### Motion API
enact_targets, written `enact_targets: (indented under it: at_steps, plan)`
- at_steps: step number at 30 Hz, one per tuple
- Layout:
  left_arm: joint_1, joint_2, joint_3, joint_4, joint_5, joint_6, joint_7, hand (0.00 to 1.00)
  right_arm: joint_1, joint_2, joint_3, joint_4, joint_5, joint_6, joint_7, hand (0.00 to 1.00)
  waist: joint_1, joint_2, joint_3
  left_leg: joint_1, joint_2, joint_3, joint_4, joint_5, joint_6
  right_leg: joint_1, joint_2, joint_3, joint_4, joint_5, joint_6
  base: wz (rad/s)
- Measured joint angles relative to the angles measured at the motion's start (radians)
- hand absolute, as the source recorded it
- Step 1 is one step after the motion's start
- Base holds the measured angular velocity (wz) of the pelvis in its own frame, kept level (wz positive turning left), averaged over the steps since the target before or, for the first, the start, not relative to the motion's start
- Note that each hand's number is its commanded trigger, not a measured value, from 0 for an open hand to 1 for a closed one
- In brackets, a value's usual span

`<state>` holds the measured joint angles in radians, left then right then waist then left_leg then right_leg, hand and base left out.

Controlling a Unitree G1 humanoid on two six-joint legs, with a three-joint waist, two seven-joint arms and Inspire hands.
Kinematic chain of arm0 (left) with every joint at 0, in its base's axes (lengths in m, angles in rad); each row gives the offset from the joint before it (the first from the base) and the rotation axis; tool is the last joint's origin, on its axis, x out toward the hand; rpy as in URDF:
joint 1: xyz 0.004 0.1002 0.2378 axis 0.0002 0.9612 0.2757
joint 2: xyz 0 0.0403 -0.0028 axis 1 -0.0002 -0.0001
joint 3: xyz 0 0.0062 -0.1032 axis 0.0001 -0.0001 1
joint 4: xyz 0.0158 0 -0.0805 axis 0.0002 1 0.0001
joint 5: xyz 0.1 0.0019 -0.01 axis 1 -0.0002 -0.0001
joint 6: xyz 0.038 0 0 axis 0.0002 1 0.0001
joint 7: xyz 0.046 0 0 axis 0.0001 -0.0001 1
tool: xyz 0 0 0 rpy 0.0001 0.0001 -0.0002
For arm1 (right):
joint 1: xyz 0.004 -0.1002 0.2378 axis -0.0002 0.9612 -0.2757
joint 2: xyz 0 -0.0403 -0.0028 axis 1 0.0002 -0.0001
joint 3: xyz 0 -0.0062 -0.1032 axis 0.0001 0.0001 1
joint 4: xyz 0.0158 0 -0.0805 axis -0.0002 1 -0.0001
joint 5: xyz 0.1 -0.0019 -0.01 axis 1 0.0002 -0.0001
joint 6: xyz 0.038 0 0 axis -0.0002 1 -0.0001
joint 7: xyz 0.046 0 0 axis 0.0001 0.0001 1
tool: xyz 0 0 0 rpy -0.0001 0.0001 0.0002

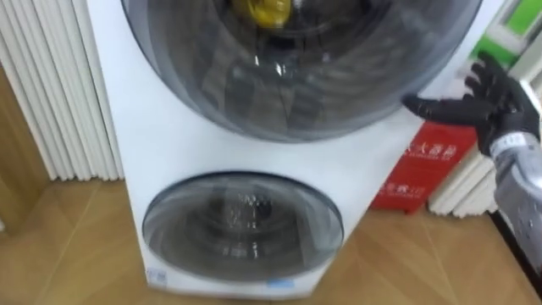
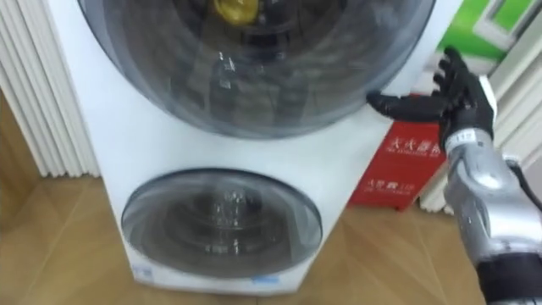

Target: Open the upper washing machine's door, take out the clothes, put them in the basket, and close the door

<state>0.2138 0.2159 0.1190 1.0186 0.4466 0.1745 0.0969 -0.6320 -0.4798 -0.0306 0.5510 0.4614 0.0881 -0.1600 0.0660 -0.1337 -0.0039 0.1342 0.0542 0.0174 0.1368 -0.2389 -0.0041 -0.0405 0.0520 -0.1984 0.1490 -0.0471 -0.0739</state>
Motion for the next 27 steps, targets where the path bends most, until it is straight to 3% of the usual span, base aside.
enact_targets:
  at_steps: [6,11,18,22,27]
  plan:
    - [-0.003,0.0,-0.001,-0.004,-0.001,0.002,-0.004,0.0,-0.035,0.0,0.002,0.011,-0.001,0.0,0.01,0.0,0.019,0.003,0.0022,-0.01,-0.007,-0.003,0.013,-0.002,-0.001,0.001,0.0,0.002,0.006,-0.018,-0.004,0.06]
    - [0.003,0.0,-0.001,-0.004,-0.002,0.015,-0.006,0.0,-0.035,-0.001,0.002,0.011,-0.001,0.0,0.011,0.0,0.021,0.005,0.0022,-0.022,-0.003,-0.003,0.021,-0.003,-0.004,-0.006,0.003,-0.001,0.006,-0.011,-0.017,0.01]
    - [-0.003,0.0,-0.003,-0.004,-0.003,0.021,-0.014,0.0,-0.035,-0.001,0.007,-0.005,-0.001,0.002,0.009,0.0,0.019,0.008,-0.0003,-0.023,0.0,0.009,0.028,-0.003,-0.004,-0.006,0.002,-0.011,0.002,-0.011,-0.017,-0.01]
    - [-0.01,0.0,-0.007,-0.005,-0.003,0.022,-0.014,0.0,-0.015,-0.001,0.01,-0.068,-0.048,0.014,-0.006,0.0,0.017,0.021,-0.0057,-0.021,0.001,0.018,0.027,-0.003,-0.004,-0.008,0.004,-0.006,0.002,-0.011,-0.017,-0.05]
    - [-0.026,0.001,-0.025,-0.005,-0.003,0.021,-0.014,0.0,-0.009,0.001,0.041,-0.115,-0.075,0.016,-0.035,0.0,0.015,0.035,-0.0056,-0.018,0.002,0.029,0.026,-0.003,-0.004,-0.009,0.006,0.002,0.005,-0.011,-0.017,-0.04]
